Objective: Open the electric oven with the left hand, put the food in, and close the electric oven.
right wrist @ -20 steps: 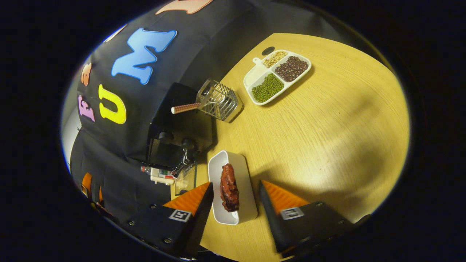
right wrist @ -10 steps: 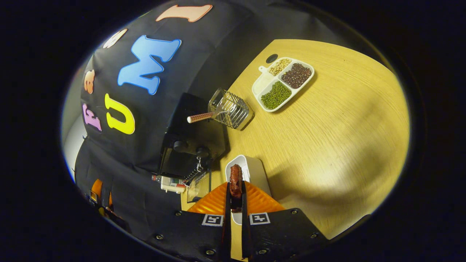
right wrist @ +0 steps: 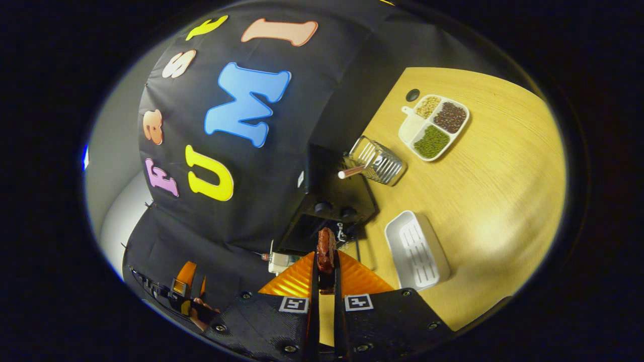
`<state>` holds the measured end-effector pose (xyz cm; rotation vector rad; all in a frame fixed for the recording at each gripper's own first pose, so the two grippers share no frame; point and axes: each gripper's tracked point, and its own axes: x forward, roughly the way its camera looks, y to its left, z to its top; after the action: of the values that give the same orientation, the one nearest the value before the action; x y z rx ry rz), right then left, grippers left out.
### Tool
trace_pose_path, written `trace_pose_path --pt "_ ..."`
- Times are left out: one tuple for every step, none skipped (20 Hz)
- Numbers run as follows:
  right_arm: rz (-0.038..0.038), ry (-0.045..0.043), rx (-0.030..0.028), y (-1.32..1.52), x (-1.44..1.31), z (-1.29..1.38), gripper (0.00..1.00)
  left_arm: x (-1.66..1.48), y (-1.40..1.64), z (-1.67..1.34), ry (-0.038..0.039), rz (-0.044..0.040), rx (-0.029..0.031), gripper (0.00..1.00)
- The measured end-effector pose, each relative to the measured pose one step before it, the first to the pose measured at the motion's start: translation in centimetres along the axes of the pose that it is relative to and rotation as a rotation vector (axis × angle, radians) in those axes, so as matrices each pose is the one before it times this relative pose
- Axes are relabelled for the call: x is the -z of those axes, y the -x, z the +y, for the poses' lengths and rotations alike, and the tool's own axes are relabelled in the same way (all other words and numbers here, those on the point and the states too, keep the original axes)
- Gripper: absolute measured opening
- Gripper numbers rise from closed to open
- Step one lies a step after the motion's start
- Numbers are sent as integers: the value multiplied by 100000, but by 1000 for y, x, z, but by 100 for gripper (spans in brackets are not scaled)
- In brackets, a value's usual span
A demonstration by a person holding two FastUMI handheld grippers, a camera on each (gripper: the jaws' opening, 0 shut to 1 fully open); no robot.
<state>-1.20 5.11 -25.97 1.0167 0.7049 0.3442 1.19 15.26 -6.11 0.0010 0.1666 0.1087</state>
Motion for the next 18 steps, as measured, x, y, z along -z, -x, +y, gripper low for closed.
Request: trace_pose_path --pt "18 386 -2213 -354 292 1416 12 -67 77 253 631 -114 602 100" --pt "67 75 -2281 -595 215 1303 12 -26 62 371 705 11 486 100" --pt "16 126 -2163 -656 342 1223 12 -127 179 297 846 87 383 100" --pt "-595 623 -1259 -798 182 896 12 -175 100 262 618 -266 354 100" --pt "-295 633 -674 -827 119 658 12 -135 214 357 241 -350 15 97" --pt "188 598 -1031 -881 316 724 12 -139 161 442 -127 -280 20 97" --pt "558 291 -1286 -1016 470 600 12 -107 209 366 -360 -149 -168 97" --pt "1073 -229 -1182 -1165 527 362 12 -2 204 437 -474 -54 -226 93" --pt "1389 -183 -473 -1185 614 181 12 20 195 426 -416 -11 -365 97" --pt "1193 501 967 -1307 632 -49 12 -33 45 478 -93 99 -487 97" --pt "1060 1075 1174 -1238 480 -270 12 -100 103 518 246 118 -463 97" --pt "1351 629 -76 -1312 787 215 12 59 136 532 155 -70 -667 97" --pt "1154 272 -390 -1531 608 257 12 -42 112 654 8 48 -758 100" --pt "623 102 449 -1156 442 -44 12 25 21 640 -139 239 -855 95" --pt "368 207 620 -1196 350 -31 12 73 39 604 3 414 -778 90" --pt "185 196 733 -1380 206 -17 12 197 -39 657 11 540 -775 95" --pt "-884 158 1195 -1257 176 -152 11 15 71 750 55 348 -1055 100" --pt "-571 318 98 -1142 96 -61 12 259 -254 705 108 336 -933 97"
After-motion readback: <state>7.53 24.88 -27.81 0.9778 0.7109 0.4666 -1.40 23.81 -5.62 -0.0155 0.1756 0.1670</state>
